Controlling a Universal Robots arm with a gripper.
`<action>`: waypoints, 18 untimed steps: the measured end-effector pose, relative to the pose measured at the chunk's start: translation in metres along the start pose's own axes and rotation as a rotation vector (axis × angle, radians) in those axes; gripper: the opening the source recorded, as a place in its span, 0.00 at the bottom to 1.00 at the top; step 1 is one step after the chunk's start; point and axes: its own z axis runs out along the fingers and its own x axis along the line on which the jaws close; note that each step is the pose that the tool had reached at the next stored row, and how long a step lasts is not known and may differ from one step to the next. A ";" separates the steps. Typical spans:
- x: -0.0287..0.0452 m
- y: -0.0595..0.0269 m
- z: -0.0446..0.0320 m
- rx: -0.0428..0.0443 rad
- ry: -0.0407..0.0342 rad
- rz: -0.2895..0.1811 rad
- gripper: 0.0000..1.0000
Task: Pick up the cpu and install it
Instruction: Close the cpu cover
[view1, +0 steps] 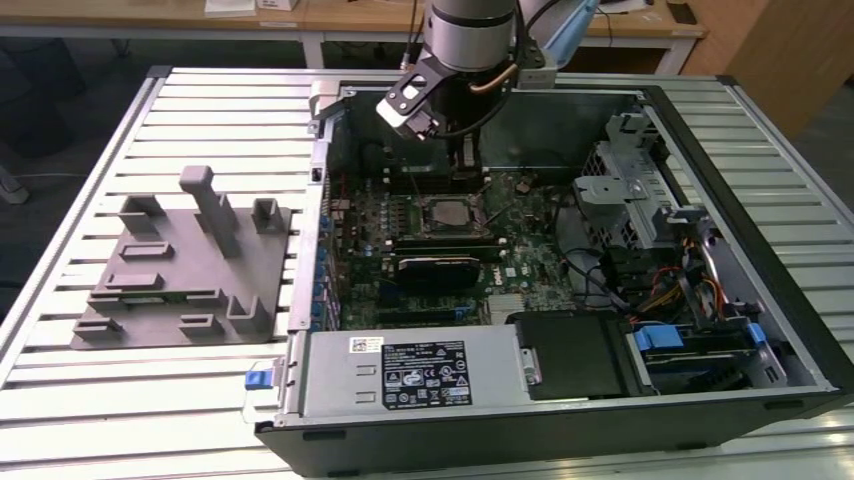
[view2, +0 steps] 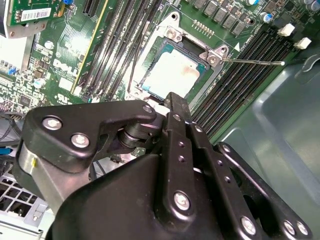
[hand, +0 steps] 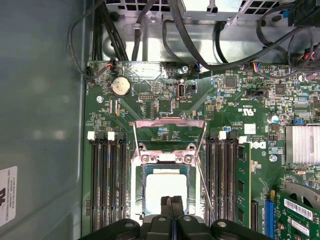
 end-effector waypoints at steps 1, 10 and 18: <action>0.0000 0.0000 -0.0001 0.0000 0.0000 0.000 0.11; -0.0002 0.0004 -0.0096 -0.0001 0.0000 0.000 0.11; -0.0003 0.0007 -0.0141 -0.0001 0.0001 0.000 0.11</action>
